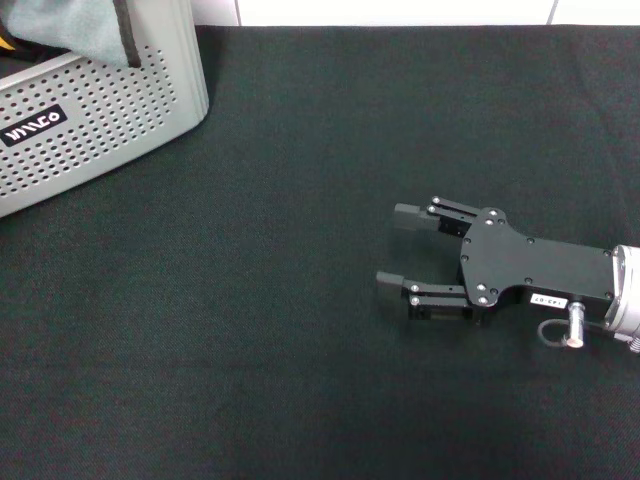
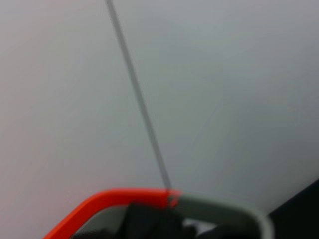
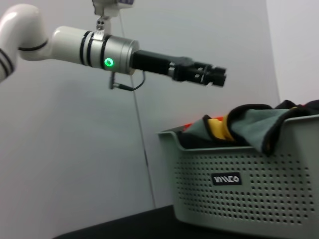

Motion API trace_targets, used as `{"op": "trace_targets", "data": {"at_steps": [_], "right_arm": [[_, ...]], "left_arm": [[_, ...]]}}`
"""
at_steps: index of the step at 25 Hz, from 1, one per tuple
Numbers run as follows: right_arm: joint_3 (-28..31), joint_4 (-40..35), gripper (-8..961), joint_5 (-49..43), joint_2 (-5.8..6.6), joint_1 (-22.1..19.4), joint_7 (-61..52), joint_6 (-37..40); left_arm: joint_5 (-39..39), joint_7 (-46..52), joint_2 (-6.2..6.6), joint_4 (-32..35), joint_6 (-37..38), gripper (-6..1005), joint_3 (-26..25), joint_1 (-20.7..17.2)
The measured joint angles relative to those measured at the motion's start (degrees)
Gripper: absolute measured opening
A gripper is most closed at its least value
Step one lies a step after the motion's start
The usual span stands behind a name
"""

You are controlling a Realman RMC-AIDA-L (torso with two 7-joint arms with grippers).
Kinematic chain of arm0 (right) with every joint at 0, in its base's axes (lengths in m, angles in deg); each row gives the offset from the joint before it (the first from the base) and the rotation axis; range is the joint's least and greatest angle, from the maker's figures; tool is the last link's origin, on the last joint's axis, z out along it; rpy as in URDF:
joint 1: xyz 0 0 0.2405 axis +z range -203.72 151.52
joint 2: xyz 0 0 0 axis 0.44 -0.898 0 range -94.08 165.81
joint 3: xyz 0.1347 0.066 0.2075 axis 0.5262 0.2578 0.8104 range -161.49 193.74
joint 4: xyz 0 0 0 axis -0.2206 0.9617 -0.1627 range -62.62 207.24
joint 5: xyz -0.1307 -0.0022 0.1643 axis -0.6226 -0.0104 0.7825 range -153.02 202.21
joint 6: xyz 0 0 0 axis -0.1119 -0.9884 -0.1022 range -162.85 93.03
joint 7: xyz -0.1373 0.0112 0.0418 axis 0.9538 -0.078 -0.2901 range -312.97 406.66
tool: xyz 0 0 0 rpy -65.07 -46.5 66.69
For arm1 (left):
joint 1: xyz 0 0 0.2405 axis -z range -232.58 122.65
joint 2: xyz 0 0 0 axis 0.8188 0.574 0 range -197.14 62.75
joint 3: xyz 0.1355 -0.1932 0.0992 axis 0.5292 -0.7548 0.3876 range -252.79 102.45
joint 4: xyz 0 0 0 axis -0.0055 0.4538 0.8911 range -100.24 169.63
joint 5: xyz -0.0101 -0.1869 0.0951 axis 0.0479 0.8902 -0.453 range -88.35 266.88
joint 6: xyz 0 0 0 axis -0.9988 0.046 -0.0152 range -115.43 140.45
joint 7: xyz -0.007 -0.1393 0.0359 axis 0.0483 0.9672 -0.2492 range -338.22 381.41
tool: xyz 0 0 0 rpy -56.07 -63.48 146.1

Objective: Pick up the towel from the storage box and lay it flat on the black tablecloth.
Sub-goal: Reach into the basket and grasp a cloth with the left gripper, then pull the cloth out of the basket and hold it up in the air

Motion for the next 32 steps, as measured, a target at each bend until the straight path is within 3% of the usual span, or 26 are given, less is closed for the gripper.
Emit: {"op": "trace_targets", "data": {"at_steps": [6, 12, 28, 32], "right_arm": [[-1.1, 0.09, 827, 1.13, 0.0, 0.63, -0.02, 2.69], [-1.17, 0.09, 827, 1.15, 0.0, 0.62, -0.17, 2.68], [-0.8, 0.68, 826, 2.08, 0.0, -0.75, 0.01, 2.82], [-0.81, 0.69, 826, 2.78, 0.0, -0.92, 0.22, 2.85]], "left_arm": [[-6.31, 0.23, 0.05, -1.12, -9.19, 753, 7.77, -2.67], [-6.74, 0.26, 0.06, -3.88, -15.0, 753, 12.53, -3.1], [-12.88, 0.32, 0.1, -11.9, -23.77, 754, 13.67, -1.51], [-12.52, 0.62, 0.08, -11.9, -25.13, 553, 13.37, -2.17]]}}
